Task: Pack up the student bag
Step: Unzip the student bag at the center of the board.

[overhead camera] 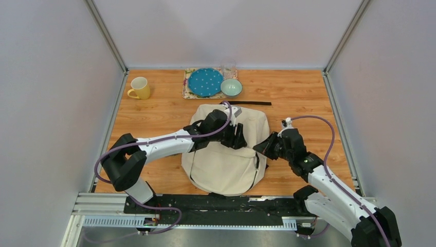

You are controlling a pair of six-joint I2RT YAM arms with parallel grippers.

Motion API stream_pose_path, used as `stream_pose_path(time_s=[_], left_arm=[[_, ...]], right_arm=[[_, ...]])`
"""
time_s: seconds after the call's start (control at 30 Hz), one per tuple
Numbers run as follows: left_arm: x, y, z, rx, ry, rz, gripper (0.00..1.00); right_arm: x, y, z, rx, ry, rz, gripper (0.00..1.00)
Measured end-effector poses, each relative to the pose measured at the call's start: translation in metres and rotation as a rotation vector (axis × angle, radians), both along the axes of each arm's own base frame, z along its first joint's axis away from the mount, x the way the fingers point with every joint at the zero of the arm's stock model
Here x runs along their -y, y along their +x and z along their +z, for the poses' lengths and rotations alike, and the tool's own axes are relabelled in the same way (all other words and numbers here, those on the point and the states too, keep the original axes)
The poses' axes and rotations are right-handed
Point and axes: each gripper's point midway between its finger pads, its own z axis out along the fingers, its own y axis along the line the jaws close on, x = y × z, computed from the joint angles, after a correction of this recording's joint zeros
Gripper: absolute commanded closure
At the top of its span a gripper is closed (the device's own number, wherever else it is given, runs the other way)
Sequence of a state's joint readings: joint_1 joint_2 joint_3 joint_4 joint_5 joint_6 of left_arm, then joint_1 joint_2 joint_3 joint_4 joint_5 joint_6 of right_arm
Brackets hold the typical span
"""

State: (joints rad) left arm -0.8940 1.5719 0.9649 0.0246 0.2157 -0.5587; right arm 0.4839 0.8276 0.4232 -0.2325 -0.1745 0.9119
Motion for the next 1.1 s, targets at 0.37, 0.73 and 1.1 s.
stream_pose_path(time_s=[0.37,0.73,1.1], left_arm=[[0.013,0.004,-0.004,0.0,0.018,-0.056,0.37],[0.008,-0.006,-0.013,-0.039,0.053,-0.083,0.52],[0.005,-0.012,-0.022,-0.068,0.073,-0.115,1.0]], right_arm=[[0.001,-0.003,0.003,0.008,0.004,0.003,1.0],[0.001,-0.003,0.003,0.007,0.003,0.003,1.0],[0.001,-0.004,0.001,-0.003,-0.003,0.005,1.0]])
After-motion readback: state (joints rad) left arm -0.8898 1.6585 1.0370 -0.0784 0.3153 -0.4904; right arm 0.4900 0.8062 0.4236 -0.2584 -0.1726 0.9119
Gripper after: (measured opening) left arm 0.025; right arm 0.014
